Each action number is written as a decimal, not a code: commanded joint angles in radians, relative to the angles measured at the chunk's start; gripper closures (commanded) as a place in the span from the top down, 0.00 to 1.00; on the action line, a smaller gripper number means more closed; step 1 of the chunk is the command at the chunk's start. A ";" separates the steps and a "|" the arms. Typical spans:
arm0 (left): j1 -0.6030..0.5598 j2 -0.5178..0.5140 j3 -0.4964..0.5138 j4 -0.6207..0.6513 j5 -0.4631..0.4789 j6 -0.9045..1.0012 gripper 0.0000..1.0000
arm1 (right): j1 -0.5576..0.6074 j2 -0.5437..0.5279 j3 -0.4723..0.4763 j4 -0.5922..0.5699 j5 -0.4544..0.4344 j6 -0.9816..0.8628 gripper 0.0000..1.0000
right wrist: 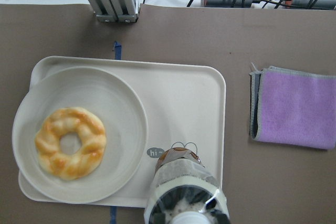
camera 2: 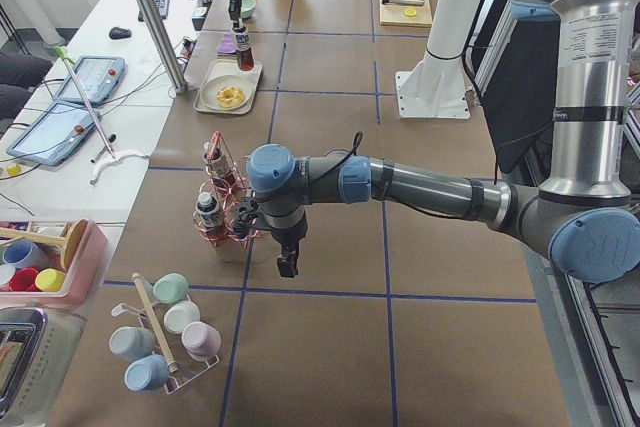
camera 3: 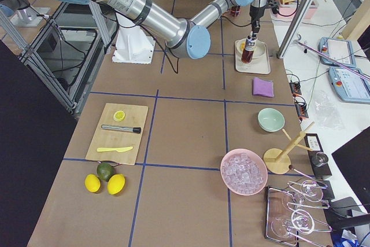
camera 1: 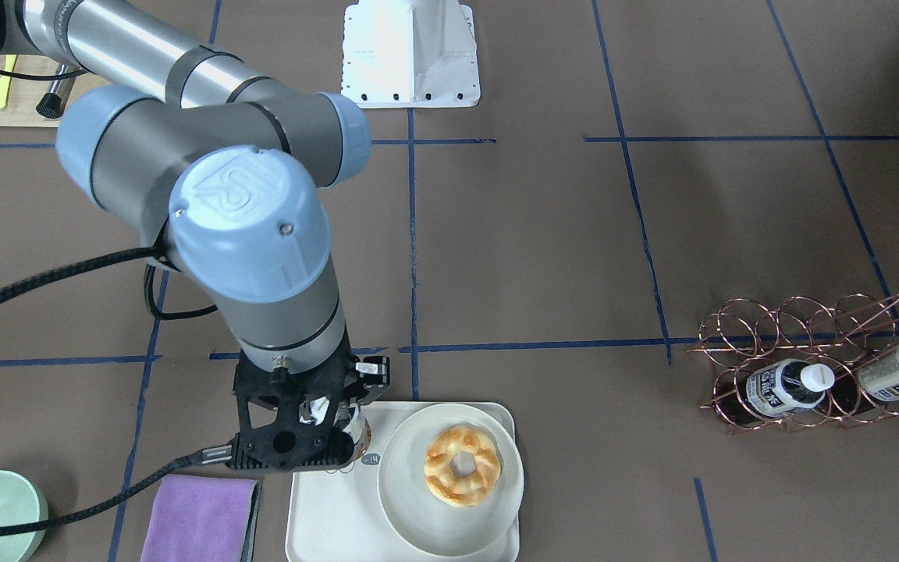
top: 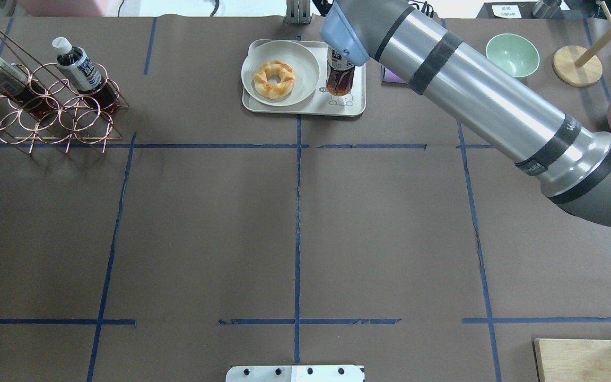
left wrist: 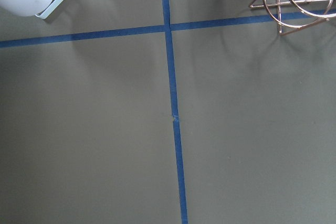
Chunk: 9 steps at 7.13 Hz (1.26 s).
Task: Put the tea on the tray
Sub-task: 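Move the held bottle onto the white tray beside the plate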
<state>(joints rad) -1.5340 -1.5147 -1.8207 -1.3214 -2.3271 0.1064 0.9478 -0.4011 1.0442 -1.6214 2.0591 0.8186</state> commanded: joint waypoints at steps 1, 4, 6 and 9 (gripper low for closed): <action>0.000 -0.001 -0.008 0.001 0.000 -0.001 1.00 | 0.013 0.010 -0.059 0.035 0.009 -0.013 0.00; 0.000 -0.001 -0.011 0.001 0.000 -0.007 1.00 | 0.005 0.007 -0.104 0.095 0.009 -0.004 0.05; 0.000 -0.002 -0.006 0.001 0.000 -0.007 1.00 | -0.007 0.004 -0.104 0.097 0.007 -0.003 0.62; 0.000 -0.002 -0.003 0.001 -0.002 -0.007 1.00 | 0.003 0.028 -0.083 0.088 0.018 0.007 0.99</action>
<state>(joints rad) -1.5340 -1.5170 -1.8257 -1.3208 -2.3274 0.0998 0.9415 -0.3916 0.9469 -1.5266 2.0693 0.8230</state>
